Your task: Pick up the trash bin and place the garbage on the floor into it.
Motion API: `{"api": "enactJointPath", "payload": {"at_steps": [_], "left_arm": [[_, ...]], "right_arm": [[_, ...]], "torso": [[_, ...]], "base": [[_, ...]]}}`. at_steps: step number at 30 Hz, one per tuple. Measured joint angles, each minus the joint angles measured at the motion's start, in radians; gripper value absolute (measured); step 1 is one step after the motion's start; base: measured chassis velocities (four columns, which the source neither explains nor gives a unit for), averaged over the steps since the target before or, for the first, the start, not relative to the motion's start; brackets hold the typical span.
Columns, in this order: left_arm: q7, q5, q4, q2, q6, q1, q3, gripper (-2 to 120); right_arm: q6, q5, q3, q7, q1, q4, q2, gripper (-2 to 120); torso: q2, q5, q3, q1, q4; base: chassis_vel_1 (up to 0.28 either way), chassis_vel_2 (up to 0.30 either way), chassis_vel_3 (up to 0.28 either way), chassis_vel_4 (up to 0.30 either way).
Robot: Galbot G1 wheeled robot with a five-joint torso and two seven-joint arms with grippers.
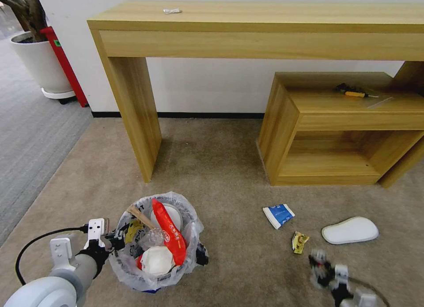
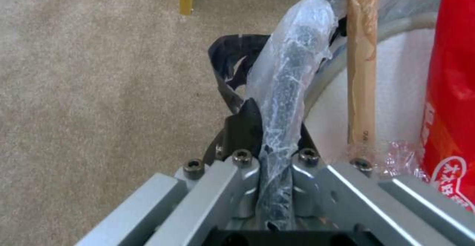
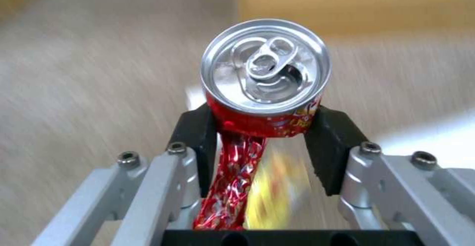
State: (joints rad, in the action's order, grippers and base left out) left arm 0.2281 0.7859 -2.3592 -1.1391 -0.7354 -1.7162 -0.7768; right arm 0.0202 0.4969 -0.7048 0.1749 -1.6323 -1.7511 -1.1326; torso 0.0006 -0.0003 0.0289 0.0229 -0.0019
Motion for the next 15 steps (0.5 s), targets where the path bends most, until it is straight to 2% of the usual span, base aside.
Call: {"api": "enactJointPath", "payload": {"at_steps": [1, 3, 4, 5, 7, 8, 9, 10, 11, 12, 13, 15], "left_arm": [[0.000, 0.000, 0.000, 0.000, 0.000, 0.000, 0.000, 1], [0.005, 0.001, 0.002, 0.002, 0.000, 0.004, 0.007, 1], [0.011, 0.001, 0.005, 0.004, 0.000, 0.010, 0.018, 1], [0.011, 0.001, 0.005, 0.004, 0.000, 0.010, 0.018, 1], [0.016, 0.000, 0.005, 0.004, 0.000, 0.013, 0.026, 1], [0.020, -0.002, 0.006, 0.004, 0.000, 0.013, 0.034, 1], [0.020, -0.002, 0.006, 0.004, 0.000, 0.013, 0.034, 1], [0.024, -0.003, 0.006, 0.004, 0.000, 0.013, 0.040, 1], [0.024, -0.003, 0.006, 0.004, 0.000, 0.013, 0.040, 1], [0.027, -0.003, 0.006, 0.005, 0.000, 0.013, 0.045, 1], [0.027, -0.003, 0.006, 0.005, 0.000, 0.013, 0.045, 1], [0.030, -0.002, 0.006, 0.008, 0.000, 0.015, 0.049, 1]], "right_arm": [[0.000, 0.000, 0.000, 0.000, 0.000, 0.000, 0.000, 37], [0.040, 0.013, 0.009, 0.011, 0.031, -0.077, 0.038, 37], [0.102, 0.033, 0.047, 0.014, 0.093, -0.161, 0.088, 37], [0.102, 0.033, 0.047, 0.014, 0.093, -0.161, 0.088, 37], [0.161, 0.058, 0.115, 0.012, 0.178, -0.232, 0.131, 37], [0.200, 0.081, 0.184, 0.006, 0.243, -0.276, 0.160, 37], [0.200, 0.081, 0.184, 0.006, 0.243, -0.276, 0.160, 37], [0.229, 0.110, 0.254, -0.002, 0.304, -0.304, 0.183, 37], [0.229, 0.110, 0.254, -0.002, 0.304, -0.304, 0.183, 37], [0.266, 0.155, 0.342, -0.007, 0.383, -0.336, 0.206, 37], [0.266, 0.155, 0.342, -0.007, 0.383, -0.336, 0.206, 37], [0.310, 0.207, 0.444, -0.005, 0.475, -0.365, 0.224, 37]], "torso": [[0.000, 0.0000, 0.000, 0.000, 0.0000], [0.000, 0.0006, 0.000, 0.000, -0.0001], [0.000, 0.0001, 0.000, 0.000, -0.0002], [0.000, 0.0001, 0.000, 0.000, -0.0002], [0.000, 0.0008, 0.000, 0.000, 0.0002], [0.000, 0.0003, 0.000, 0.000, 0.0002], [0.000, 0.0003, 0.000, 0.000, 0.0002], [0.000, 0.0004, 0.000, 0.000, 0.0001], [0.000, 0.0004, 0.000, 0.000, 0.0001], [0.000, 0.0007, 0.000, 0.000, 0.0003], [0.000, 0.0007, 0.000, 0.000, 0.0003], [0.000, 0.0002, 0.000, 0.000, 0.0003]], "base": [[0.000, 0.000, 0.000, 0.000], [0.000, 0.000, 0.000, 0.000], [0.000, 0.000, 0.000, 0.000], [0.000, 0.000, 0.000, 0.000], [0.000, 0.000, 0.000, 0.000], [0.000, 0.000, 0.000, 0.000], [0.000, 0.000, 0.000, 0.000], [0.000, 0.000, 0.000, 0.000], [0.000, 0.000, 0.000, 0.000], [0.000, 0.000, 0.000, 0.000], [0.000, 0.000, 0.000, 0.000], [0.000, 0.000, 0.000, 0.000]]}}
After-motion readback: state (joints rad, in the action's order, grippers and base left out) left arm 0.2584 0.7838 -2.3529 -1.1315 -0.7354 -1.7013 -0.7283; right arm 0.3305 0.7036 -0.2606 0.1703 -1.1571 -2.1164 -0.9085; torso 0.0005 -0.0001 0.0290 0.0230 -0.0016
